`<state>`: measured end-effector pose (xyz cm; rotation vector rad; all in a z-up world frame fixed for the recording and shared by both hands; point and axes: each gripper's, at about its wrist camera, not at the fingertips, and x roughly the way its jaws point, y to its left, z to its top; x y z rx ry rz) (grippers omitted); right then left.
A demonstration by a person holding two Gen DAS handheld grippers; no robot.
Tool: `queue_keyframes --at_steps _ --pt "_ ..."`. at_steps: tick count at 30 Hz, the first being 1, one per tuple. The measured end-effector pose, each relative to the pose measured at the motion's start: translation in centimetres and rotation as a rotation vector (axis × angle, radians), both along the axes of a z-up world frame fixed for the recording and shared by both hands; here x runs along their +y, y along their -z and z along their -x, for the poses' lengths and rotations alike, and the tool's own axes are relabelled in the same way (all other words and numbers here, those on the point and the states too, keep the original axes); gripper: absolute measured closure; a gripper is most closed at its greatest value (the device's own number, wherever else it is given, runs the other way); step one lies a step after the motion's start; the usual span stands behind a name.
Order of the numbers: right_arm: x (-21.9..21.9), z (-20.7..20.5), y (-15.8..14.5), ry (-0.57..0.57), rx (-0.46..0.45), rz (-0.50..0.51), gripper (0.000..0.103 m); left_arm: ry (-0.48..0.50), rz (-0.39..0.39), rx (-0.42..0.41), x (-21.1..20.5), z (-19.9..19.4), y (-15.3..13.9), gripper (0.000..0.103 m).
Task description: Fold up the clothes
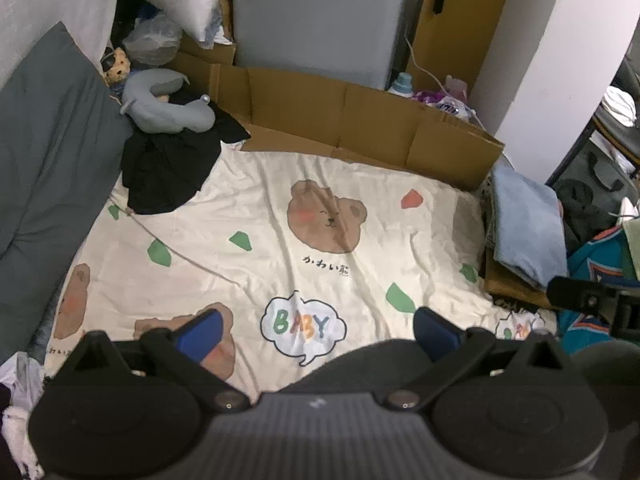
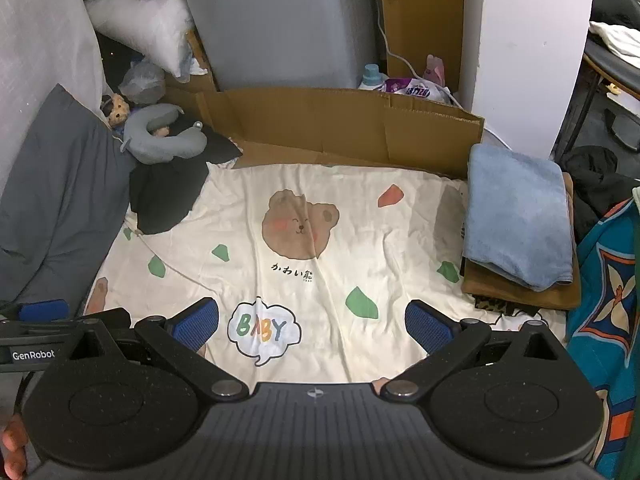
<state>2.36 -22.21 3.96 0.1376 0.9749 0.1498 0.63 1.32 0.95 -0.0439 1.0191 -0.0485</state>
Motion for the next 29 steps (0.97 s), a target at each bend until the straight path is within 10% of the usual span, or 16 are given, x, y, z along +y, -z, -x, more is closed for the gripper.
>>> queue_keyframes --at_steps 29 --pt "-0.39 -0.13 0.24 0.000 0.015 -0.049 0.001 0.036 -0.024 0.018 -0.11 -0.29 0.00 0.001"
